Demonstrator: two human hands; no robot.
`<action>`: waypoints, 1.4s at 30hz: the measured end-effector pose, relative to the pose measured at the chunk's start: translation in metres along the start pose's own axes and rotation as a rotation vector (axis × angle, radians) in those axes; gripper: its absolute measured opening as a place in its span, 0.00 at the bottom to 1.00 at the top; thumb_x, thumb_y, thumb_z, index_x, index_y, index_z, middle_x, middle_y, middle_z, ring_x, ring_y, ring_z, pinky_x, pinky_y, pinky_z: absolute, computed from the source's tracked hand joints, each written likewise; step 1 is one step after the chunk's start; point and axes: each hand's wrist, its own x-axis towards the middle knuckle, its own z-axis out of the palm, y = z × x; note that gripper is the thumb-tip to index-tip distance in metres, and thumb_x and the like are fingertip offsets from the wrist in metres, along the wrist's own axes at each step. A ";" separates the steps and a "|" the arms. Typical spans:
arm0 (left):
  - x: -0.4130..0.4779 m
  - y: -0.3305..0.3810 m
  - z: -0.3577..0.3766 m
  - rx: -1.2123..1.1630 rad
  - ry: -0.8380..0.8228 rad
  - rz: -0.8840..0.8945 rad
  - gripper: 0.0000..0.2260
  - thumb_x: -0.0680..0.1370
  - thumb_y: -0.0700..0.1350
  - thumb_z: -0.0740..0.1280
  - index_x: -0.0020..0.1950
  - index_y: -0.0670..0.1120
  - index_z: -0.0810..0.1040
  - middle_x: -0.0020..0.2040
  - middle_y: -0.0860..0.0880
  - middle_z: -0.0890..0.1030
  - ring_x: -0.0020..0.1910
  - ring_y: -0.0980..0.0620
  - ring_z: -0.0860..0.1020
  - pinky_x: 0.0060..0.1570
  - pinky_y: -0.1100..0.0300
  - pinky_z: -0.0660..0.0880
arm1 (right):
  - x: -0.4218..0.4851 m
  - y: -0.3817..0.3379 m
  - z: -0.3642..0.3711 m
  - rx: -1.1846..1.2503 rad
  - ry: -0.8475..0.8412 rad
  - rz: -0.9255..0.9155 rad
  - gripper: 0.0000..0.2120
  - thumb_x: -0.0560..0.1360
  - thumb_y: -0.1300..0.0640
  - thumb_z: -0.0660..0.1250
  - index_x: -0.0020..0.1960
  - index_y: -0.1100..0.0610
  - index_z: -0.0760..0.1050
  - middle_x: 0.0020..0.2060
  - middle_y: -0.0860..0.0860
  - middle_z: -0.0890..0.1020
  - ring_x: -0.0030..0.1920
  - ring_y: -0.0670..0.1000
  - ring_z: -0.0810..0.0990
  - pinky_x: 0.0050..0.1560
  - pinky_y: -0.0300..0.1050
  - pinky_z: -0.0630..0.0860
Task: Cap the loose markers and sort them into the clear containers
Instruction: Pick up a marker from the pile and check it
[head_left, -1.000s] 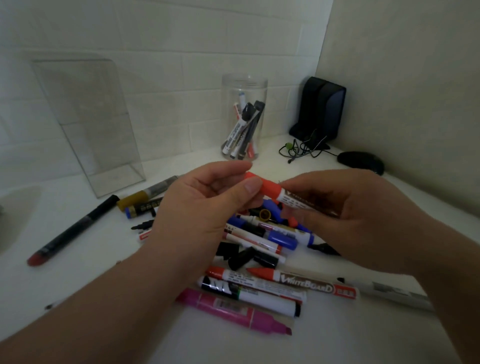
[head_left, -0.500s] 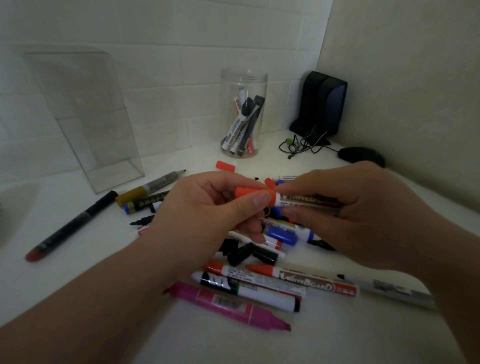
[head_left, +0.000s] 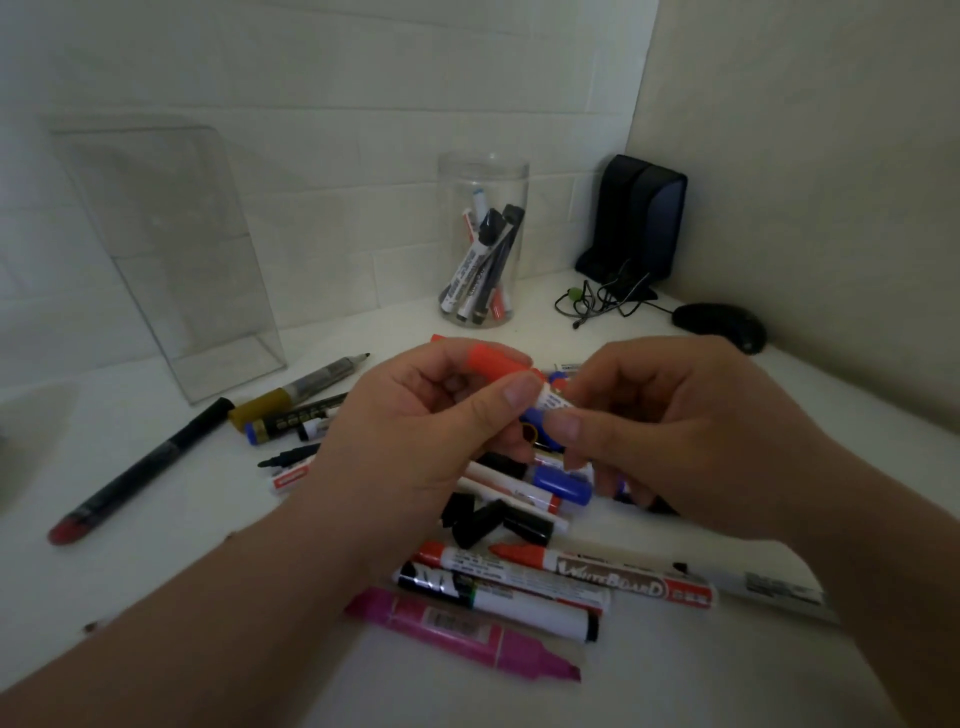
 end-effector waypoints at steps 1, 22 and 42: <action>0.000 0.000 -0.001 0.010 -0.003 0.001 0.09 0.71 0.48 0.78 0.47 0.46 0.85 0.37 0.45 0.83 0.35 0.49 0.81 0.41 0.59 0.79 | 0.000 0.002 0.000 -0.018 -0.010 -0.003 0.12 0.67 0.43 0.71 0.43 0.51 0.82 0.34 0.52 0.85 0.31 0.53 0.82 0.30 0.44 0.79; 0.006 0.007 -0.018 0.223 0.456 0.156 0.22 0.82 0.48 0.64 0.28 0.48 0.65 0.24 0.55 0.64 0.25 0.57 0.66 0.35 0.48 0.81 | 0.095 -0.066 -0.021 -0.001 0.461 -0.079 0.32 0.77 0.63 0.71 0.75 0.48 0.61 0.40 0.57 0.85 0.35 0.55 0.85 0.34 0.48 0.83; 0.011 0.017 -0.030 0.122 0.590 0.238 0.22 0.83 0.46 0.64 0.31 0.39 0.65 0.25 0.49 0.64 0.23 0.56 0.63 0.24 0.63 0.63 | 0.204 -0.018 -0.020 -0.695 0.432 -0.098 0.07 0.76 0.55 0.67 0.52 0.55 0.81 0.46 0.47 0.81 0.46 0.46 0.79 0.52 0.43 0.79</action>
